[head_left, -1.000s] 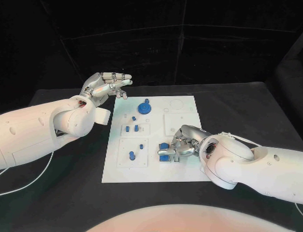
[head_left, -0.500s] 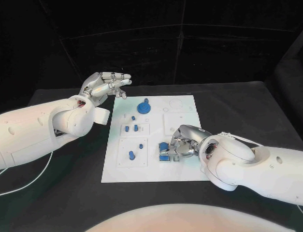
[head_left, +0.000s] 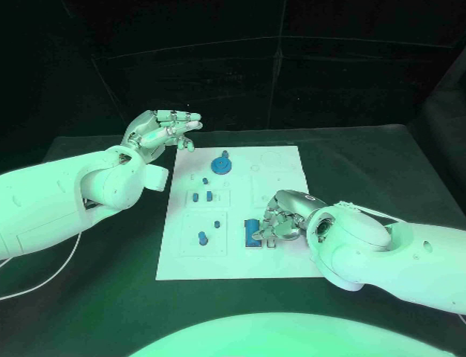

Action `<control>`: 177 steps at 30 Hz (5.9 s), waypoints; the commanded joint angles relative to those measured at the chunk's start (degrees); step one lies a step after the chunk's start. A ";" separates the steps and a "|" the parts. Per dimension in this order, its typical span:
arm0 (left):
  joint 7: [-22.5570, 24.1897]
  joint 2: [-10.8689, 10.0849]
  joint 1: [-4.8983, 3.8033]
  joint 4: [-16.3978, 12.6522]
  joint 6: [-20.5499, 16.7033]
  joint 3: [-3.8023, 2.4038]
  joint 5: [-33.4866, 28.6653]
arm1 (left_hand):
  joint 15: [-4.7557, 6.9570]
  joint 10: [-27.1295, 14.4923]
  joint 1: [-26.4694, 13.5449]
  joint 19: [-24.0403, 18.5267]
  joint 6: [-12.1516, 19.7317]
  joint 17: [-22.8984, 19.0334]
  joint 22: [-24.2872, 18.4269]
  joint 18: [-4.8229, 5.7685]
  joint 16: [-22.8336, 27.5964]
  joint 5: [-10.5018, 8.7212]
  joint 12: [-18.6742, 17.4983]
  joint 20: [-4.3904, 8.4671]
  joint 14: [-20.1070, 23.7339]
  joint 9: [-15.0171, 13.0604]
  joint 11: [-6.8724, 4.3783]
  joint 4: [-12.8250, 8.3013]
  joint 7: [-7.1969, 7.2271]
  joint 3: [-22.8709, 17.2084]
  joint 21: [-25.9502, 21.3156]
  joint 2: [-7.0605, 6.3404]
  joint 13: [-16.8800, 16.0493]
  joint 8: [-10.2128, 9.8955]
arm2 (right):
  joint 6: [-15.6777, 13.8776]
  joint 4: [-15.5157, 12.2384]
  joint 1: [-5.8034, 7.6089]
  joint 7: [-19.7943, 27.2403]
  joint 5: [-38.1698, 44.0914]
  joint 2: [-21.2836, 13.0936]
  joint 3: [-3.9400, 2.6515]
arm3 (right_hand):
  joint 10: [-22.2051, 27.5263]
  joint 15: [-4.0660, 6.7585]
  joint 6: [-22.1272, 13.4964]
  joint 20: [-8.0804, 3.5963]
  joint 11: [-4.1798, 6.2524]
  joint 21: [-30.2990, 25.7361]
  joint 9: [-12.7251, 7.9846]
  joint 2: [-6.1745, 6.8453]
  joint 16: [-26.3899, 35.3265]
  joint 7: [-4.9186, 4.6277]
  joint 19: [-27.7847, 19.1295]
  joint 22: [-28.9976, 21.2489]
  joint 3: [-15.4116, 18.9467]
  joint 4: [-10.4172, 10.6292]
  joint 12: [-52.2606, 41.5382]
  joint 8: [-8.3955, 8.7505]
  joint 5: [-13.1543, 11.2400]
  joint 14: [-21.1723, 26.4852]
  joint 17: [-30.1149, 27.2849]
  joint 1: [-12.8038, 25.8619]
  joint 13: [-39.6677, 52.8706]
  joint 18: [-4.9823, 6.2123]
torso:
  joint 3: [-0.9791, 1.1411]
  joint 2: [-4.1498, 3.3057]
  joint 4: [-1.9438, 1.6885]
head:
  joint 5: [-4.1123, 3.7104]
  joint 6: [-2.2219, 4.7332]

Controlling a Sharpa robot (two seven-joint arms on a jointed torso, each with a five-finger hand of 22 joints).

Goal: Assemble the parts on the task board

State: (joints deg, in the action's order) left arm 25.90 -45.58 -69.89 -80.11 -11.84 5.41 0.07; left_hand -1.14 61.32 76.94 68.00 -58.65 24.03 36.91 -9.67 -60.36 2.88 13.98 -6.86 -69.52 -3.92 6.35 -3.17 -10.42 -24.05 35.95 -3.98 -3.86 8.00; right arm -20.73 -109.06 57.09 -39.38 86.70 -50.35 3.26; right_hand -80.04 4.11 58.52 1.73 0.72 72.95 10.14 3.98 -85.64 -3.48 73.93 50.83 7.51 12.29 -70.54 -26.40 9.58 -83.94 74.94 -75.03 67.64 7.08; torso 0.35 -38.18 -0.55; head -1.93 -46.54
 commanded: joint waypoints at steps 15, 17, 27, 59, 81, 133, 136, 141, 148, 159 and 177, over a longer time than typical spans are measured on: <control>0.20 -0.62 -0.06 -0.27 0.65 -0.03 -0.14 | -0.12 -0.26 -0.29 -0.35 0.45 -0.05 -0.05 -0.78 0.27 0.23 0.38 0.02 0.30 0.06 0.02 -0.22 -0.12 0.05 -0.35 -0.12 0.03 0.23 | -5.63 -5.89 0.44 8.57 -3.96 -12.37 -0.06 | -0.63 -0.54 -4.08 0.83 -1.16 0.59 -1.46 -1.76 -0.42 -1.70 0.51 0.95 2.40 0.68 -0.27 3.47 7.42 -4.42 6.14 -1.19 1.41 -0.47 | 0.02 0.10 0.64 | -1.44 0.81; 0.20 -0.83 -0.06 -0.38 0.61 -0.03 -0.14 | -0.12 -0.26 -0.29 -0.35 0.45 -0.05 -0.05 -0.78 0.27 0.23 0.38 0.02 0.30 0.06 0.02 -0.22 -0.12 0.05 -0.35 -0.12 0.03 0.23 | -5.02 -6.31 0.55 8.71 -4.34 -14.42 -0.07 | -0.70 -0.68 -4.21 0.97 -1.29 0.66 -1.61 -2.01 -0.50 -1.85 0.54 1.06 2.49 0.63 -0.36 3.87 7.82 -4.45 6.30 -1.46 1.57 -0.48 | 0.01 0.04 0.83 | -1.76 0.94; 0.21 -0.84 -0.02 -0.35 0.70 -0.01 -0.14 | -0.12 -0.26 -0.29 -0.35 0.45 -0.05 -0.05 -0.78 0.27 0.23 0.38 0.02 0.30 0.06 0.02 -0.22 -0.12 0.05 -0.35 -0.12 0.03 0.23 | 3.87 -5.56 0.65 6.11 -2.13 -17.85 -0.06 | -0.71 -0.63 -1.99 1.17 -1.08 0.75 -1.46 -2.69 -0.48 -1.46 0.52 1.18 3.61 1.73 -0.07 3.80 8.64 -4.42 6.25 -0.65 1.51 -0.42 | 0.20 0.01 1.34 | -2.71 1.27; 0.27 -0.84 0.06 -0.51 0.77 0.02 -0.14 | -0.13 -0.31 -0.37 -0.36 0.48 -0.07 -0.07 -0.78 0.27 0.23 0.41 0.00 0.31 0.06 0.03 -0.21 -0.13 0.07 -0.37 -0.14 0.03 0.25 | 10.37 0.07 0.49 2.83 3.59 -11.40 -0.02 | -0.67 0.15 0.71 0.46 -0.16 0.77 -0.28 -3.81 -0.31 -0.44 0.52 1.40 4.22 1.41 0.64 3.60 9.91 -4.35 6.01 -3.74 1.44 -0.44 | 0.05 0.04 1.35 | -2.34 0.78; 0.25 -0.96 0.07 -0.55 0.77 0.02 -0.14 | -0.14 -0.34 -0.41 -0.36 0.50 -0.09 -0.09 -0.78 0.27 0.23 0.44 -0.01 0.33 0.06 0.02 -0.22 -0.12 0.06 -0.40 -0.13 0.03 0.27 | 16.77 0.68 0.35 -1.41 6.20 -9.12 0.00 | 0.36 0.21 0.64 0.31 -0.17 0.45 0.11 -5.85 0.31 -0.55 0.30 1.25 1.91 -1.58 2.86 5.16 8.44 -4.11 4.95 -8.60 0.03 -0.45 | 0.09 0.06 1.38 | -2.06 0.65; 0.24 -0.81 0.08 -0.76 0.75 0.02 -0.14 | -0.14 -0.34 -0.41 -0.36 0.50 -0.09 -0.09 -0.78 0.27 0.23 0.44 -0.01 0.33 0.06 0.02 -0.22 -0.12 0.06 -0.40 -0.13 0.03 0.27 | 2.33 1.10 0.43 1.86 -12.47 -2.73 -0.04 | -0.60 0.62 2.40 -0.12 0.33 2.49 1.40 -2.79 -0.26 0.05 2.70 5.67 -5.54 2.21 2.45 6.25 15.40 -4.42 6.26 -5.92 1.22 -1.16 | 0.03 0.05 1.30 | -1.12 0.45; 0.24 -0.80 0.08 -0.74 0.77 0.02 -0.14 | -0.14 -0.34 -0.41 -0.36 0.50 -0.09 -0.09 -0.78 0.27 0.23 0.44 -0.01 0.33 0.06 0.02 -0.22 -0.12 0.06 -0.40 -0.13 0.03 0.27 | 2.12 1.39 0.43 1.62 -11.93 -2.42 -0.04 | -0.62 0.63 2.53 -0.13 0.35 2.49 1.45 -2.79 -0.26 0.09 2.71 5.68 -5.57 2.29 2.43 6.21 15.46 -4.42 6.27 -5.82 1.25 -1.16 | 0.03 0.04 1.33 | -1.00 0.44; 0.24 -0.80 0.08 -0.72 0.76 0.02 -0.14 | -0.14 -0.34 -0.41 -0.36 0.50 -0.09 -0.09 -0.78 0.27 0.23 0.44 -0.01 0.33 0.06 0.02 -0.22 -0.12 0.06 -0.40 -0.13 0.03 0.27 | 2.09 1.60 0.43 1.54 -11.58 -1.96 -0.04 | -0.67 0.67 2.72 -0.15 0.39 2.49 1.54 -2.68 -0.28 0.14 2.70 5.68 -5.56 2.50 2.39 6.15 15.44 -4.43 6.30 -5.52 1.30 -1.15 | 0.02 0.00 1.42 | -0.89 0.39; 0.22 -0.76 0.08 -0.67 0.79 0.02 -0.14 | -0.14 -0.34 -0.41 -0.36 0.50 -0.09 -0.09 -0.78 0.27 0.23 0.44 -0.01 0.33 0.06 0.02 -0.22 -0.12 0.06 -0.40 -0.13 0.03 0.27 | 2.81 1.45 0.43 1.88 -11.45 -1.48 -0.04 | -0.77 0.71 2.90 -0.19 0.43 2.50 1.69 -2.26 -0.31 0.18 2.72 5.74 -5.36 2.97 2.35 6.17 15.23 -4.44 6.37 -4.77 1.38 -1.16 | 0.05 0.05 1.39 | -0.75 0.25; 0.19 -0.79 0.08 -0.66 0.83 0.02 -0.14 | -0.14 -0.34 -0.41 -0.36 0.50 -0.09 -0.09 -0.78 0.27 0.23 0.44 -0.01 0.33 0.06 0.02 -0.22 -0.12 0.06 -0.40 -0.13 0.03 0.27 | 4.20 1.31 0.43 1.25 -11.39 -1.47 -0.04 | -1.08 0.90 4.08 -0.33 0.70 2.59 2.43 -2.04 -0.39 0.56 2.82 5.99 -4.09 4.22 2.19 5.76 17.70 -4.48 6.57 -1.92 1.68 -1.19 | 0.05 0.05 1.44 | -0.73 0.17; 0.15 -0.92 0.08 -0.70 0.85 0.02 -0.14 | -0.14 -0.34 -0.41 -0.36 0.50 -0.09 -0.09 -0.78 0.27 0.23 0.44 -0.01 0.33 0.06 0.02 -0.22 -0.12 0.06 -0.40 -0.13 0.03 0.27 | 3.74 1.14 0.42 0.96 -8.86 -1.54 -0.04 | -1.45 1.11 5.13 -0.54 0.95 2.63 3.76 -2.97 -0.48 0.92 2.95 6.28 0.77 4.28 2.41 5.52 11.01 -4.52 6.82 5.26 1.75 -1.25 | 0.04 0.07 1.39 | -0.77 0.13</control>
State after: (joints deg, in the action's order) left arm 25.82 -46.48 -69.73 -80.73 -11.65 5.46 0.06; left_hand -1.14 61.32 76.94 68.00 -58.45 24.00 36.90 -9.67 -60.36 2.88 14.19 -6.87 -69.52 -3.92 6.35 -3.17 -10.63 -24.05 35.74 -3.98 -3.86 8.00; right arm -16.92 -107.86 57.46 -38.41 76.37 -51.90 3.22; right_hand -81.07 4.94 63.14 1.12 1.74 75.27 13.80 1.11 -85.98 -2.56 76.59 57.08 7.86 16.62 -68.22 -20.63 22.12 -83.95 74.94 -70.34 69.30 6.21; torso 0.40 -38.13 0.85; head -2.69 -46.42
